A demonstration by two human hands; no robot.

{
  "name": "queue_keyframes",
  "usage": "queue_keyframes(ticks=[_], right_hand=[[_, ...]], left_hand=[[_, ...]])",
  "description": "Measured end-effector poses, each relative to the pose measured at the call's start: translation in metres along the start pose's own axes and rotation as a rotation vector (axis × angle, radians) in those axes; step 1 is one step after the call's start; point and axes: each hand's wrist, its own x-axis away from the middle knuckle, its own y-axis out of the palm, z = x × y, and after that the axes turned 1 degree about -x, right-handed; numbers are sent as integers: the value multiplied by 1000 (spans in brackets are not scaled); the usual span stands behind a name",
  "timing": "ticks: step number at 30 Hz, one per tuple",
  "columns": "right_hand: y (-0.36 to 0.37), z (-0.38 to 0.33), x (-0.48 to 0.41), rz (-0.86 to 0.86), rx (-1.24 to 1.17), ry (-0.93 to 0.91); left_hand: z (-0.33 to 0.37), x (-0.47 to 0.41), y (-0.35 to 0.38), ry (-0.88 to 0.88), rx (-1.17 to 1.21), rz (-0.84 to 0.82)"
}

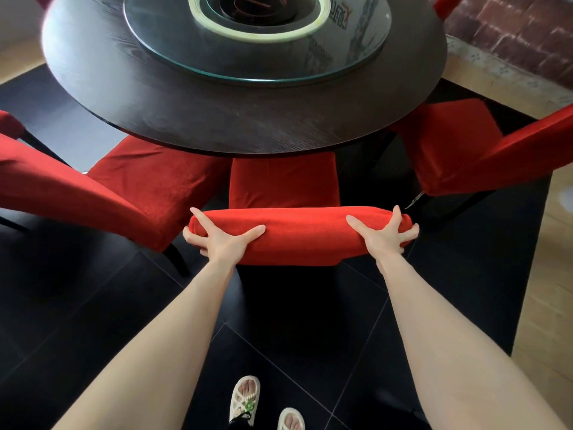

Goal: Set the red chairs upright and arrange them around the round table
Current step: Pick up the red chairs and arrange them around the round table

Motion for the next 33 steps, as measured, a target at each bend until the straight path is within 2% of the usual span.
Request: queue_keyframes(ticks=[14,25,33], right_hand=[[4,0,21,-5,19,10],[5,2,13,-22,-32,-25],[3,4,7,-29,-46,-43]], left_hand=[[3,4,-16,-4,-78,-50],[3,4,-4,-10,-1,4],[3,7,-2,-4,-53,12]])
